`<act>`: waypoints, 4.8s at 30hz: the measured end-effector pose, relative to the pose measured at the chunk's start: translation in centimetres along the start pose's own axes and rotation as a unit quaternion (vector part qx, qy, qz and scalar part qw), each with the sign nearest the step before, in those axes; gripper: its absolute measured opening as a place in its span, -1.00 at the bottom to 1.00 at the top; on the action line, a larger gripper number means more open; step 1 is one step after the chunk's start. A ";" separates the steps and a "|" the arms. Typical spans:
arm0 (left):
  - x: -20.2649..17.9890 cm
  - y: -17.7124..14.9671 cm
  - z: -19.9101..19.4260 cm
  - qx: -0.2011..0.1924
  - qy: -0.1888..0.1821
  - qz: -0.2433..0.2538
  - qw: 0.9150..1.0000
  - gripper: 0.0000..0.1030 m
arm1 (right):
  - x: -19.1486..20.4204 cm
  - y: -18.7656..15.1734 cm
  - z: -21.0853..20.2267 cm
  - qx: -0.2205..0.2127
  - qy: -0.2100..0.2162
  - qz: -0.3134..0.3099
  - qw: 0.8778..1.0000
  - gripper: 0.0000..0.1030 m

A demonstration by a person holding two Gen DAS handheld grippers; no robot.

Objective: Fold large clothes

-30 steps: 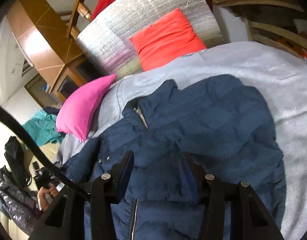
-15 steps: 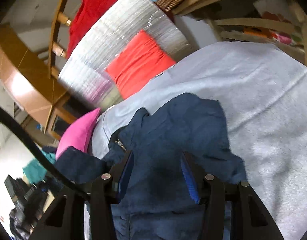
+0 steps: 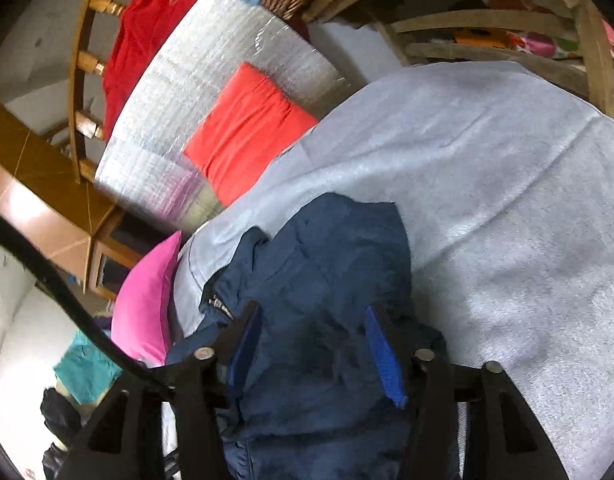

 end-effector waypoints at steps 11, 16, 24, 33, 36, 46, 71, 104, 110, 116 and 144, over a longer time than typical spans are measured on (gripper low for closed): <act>9.2 0.8 -7.2 -0.100 -0.033 -0.117 0.987 0.59 | 4.1 -4.1 2.2 0.027 0.001 -0.081 0.996 0.28; 9.7 1.0 -3.5 -0.072 -0.098 -0.176 0.977 0.59 | 3.9 -4.4 3.1 0.034 -0.006 -0.080 0.996 0.28; 2.5 3.8 -4.6 -0.103 -0.162 -0.118 0.974 0.59 | 2.0 -2.2 1.5 0.009 -0.012 -0.062 0.998 0.28; -11.2 4.2 -8.3 -0.140 -0.183 0.072 0.970 0.59 | -1.8 1.3 -1.6 -0.019 -0.007 -0.013 1.000 0.28; -8.7 4.3 -7.5 -0.129 -0.125 0.052 0.982 0.59 | -2.0 1.5 -1.9 -0.011 0.012 0.000 1.000 0.28; 8.8 1.9 -6.6 -0.054 0.269 -0.034 0.961 0.59 | -2.0 -0.7 2.0 0.073 0.034 0.029 0.996 0.28; 6.9 0.0 -11.4 -0.123 0.316 0.111 0.934 0.59 | 3.1 -4.3 6.0 -0.028 -0.125 -0.153 0.980 -0.80; 2.0 0.0 -7.4 -0.105 0.316 0.168 0.928 0.59 | 4.4 -4.5 3.9 0.037 -0.043 -0.154 0.986 -0.19; 1.1 0.0 -6.9 -0.103 0.314 0.177 0.927 0.59 | 3.1 -6.1 6.0 0.090 -0.072 -0.156 0.981 -0.19; 0.6 0.0 -6.5 -0.101 0.311 0.182 0.927 0.59 | 1.4 -6.9 7.3 0.131 -0.092 -0.139 0.977 -0.22; 14.3 -1.6 -3.7 0.039 0.328 -0.020 0.944 0.60 | -3.0 -3.2 6.7 0.126 -0.060 0.020 0.990 -0.23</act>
Point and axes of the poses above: each gripper's, at about its wrist camera, not at the fingertips, and z roughly the way its jaws point, x to its left, y to its top, the point moved 6 cm from there along z, roughly the way its jaws point, and after that the axes turned 5 degrees about z, right-handed, at the moved point
